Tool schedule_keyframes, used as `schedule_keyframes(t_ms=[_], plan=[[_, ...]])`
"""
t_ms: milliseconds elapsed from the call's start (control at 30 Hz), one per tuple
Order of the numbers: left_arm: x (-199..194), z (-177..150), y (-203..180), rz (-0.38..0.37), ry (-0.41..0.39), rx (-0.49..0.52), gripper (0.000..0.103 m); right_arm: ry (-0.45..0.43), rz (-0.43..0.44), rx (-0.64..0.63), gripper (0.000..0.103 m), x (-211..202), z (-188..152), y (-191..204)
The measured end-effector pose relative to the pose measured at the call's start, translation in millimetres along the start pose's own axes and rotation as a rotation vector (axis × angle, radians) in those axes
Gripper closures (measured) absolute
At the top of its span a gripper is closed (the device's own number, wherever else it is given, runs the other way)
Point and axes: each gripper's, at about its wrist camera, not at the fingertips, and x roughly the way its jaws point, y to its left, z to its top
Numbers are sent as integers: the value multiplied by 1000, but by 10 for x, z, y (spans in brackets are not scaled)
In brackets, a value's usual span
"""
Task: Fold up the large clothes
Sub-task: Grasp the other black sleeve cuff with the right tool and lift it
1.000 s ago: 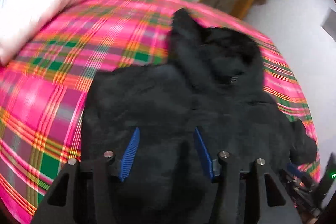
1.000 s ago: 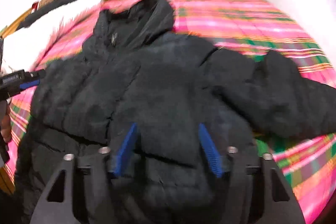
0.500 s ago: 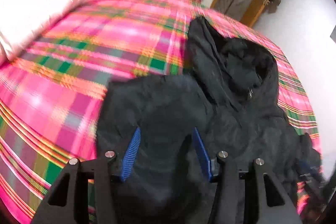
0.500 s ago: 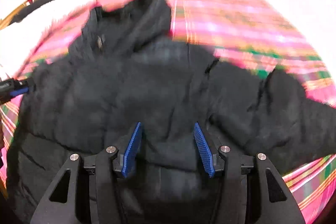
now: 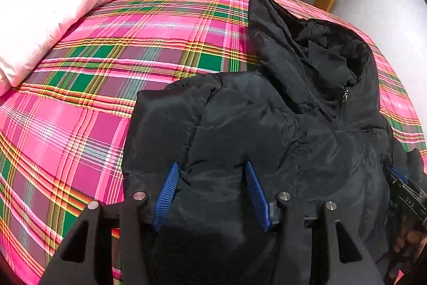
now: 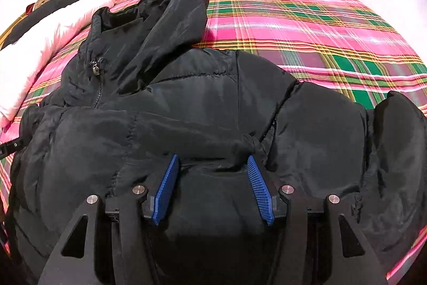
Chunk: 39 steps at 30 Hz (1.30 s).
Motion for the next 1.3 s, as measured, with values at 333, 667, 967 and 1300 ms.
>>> schedule_keyframes(t_ms=[333, 667, 967, 1300], plan=[[-596, -22, -299, 0, -135, 70, 49, -26, -17, 7, 48, -638, -77, -3], [-1109, -298, -724, -118, -191, 111, 49, -101, -49, 79, 48, -1389, -473, -290], [-1180, -458, -1165, -163, -192, 223, 49, -89, -92, 242, 48, -1644, -787, -961], [-907, -483, -1237, -137, -139, 255, 49, -76, -65, 528, 33, -1527, -994, -1758]])
